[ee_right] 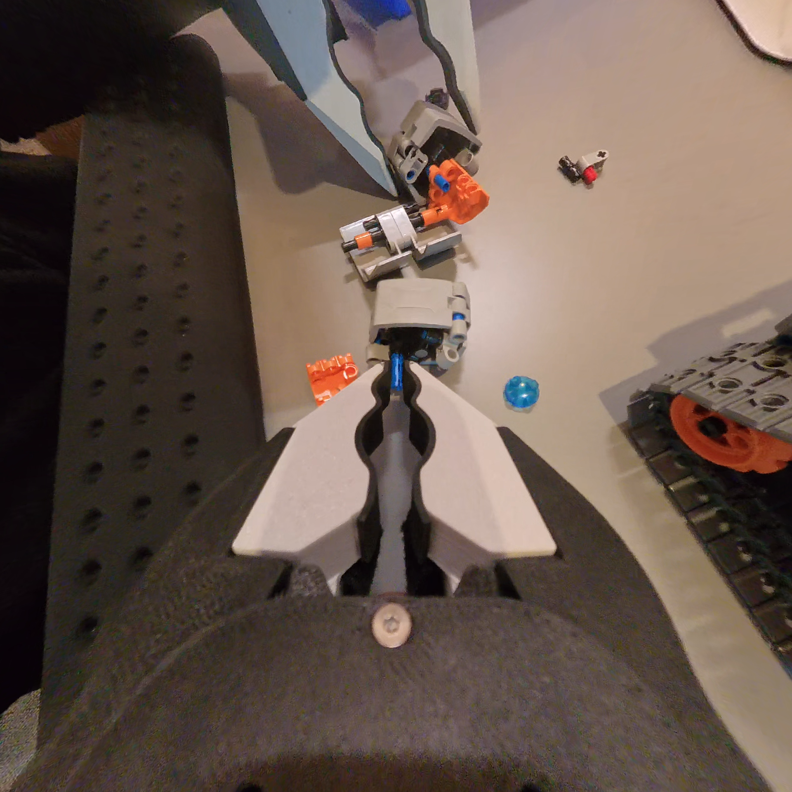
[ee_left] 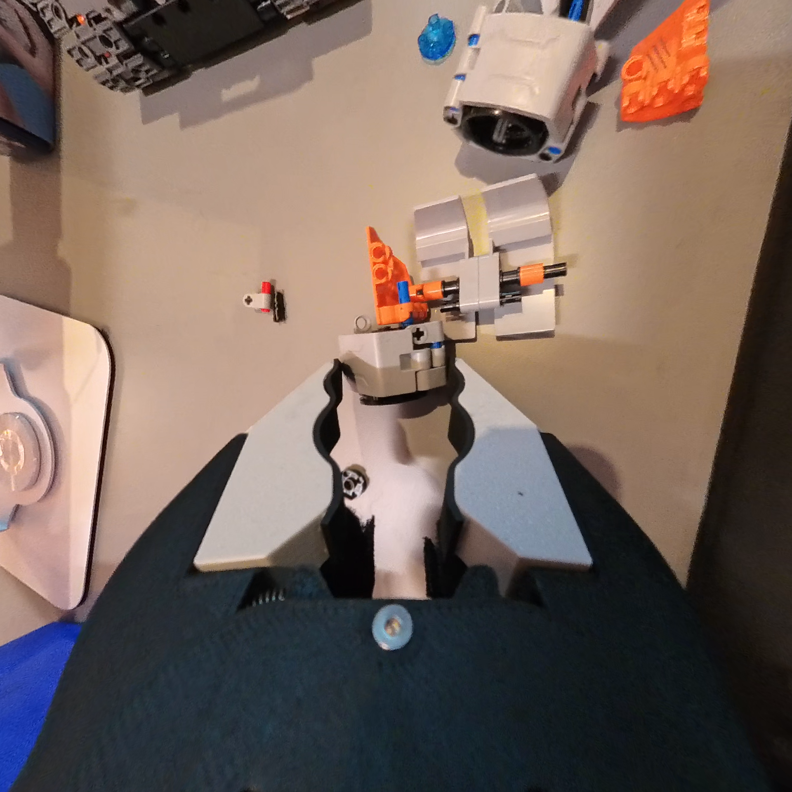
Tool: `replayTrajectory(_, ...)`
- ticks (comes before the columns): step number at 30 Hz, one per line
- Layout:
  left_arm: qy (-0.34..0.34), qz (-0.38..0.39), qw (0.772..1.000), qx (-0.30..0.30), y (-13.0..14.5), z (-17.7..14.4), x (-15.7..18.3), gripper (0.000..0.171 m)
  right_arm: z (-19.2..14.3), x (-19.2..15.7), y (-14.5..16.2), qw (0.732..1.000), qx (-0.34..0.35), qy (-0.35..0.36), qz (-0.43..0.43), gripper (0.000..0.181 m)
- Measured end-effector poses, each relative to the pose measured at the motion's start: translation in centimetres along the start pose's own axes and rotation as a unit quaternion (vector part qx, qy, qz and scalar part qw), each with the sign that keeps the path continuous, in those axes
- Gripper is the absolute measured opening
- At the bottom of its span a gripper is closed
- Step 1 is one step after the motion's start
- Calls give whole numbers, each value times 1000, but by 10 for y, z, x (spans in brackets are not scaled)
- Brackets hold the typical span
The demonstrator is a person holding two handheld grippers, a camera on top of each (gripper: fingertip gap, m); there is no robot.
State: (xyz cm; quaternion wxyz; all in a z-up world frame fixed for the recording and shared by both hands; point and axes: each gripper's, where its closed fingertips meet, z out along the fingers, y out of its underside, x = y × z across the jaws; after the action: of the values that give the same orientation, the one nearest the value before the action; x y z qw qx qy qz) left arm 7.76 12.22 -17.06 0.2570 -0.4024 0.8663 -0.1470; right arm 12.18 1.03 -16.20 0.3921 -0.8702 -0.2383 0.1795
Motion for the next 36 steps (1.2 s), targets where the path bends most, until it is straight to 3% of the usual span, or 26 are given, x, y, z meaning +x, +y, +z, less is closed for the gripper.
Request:
replayTrajectory(4, -1, 6, 1000, -6, 1, -1, 0, 47, 0, -2, 2, 1000, -5, -7, 1, 13)
replayTrajectory(15, 1, 8, 1000, -14, 4, -4, 0, 45, -21, 10, 8, 1000, -5, 11, 13, 14)
replayTrajectory(22, 0, 7, 1000, -18, 3, -5, -1, 46, -15, 3, 13, 1000, -21, -7, 7, 16)
replayTrajectory(36, -9, 8, 999, -35, 5, -4, -4, 45, -3, -5, 13, 999, -31, -12, -14, 2)
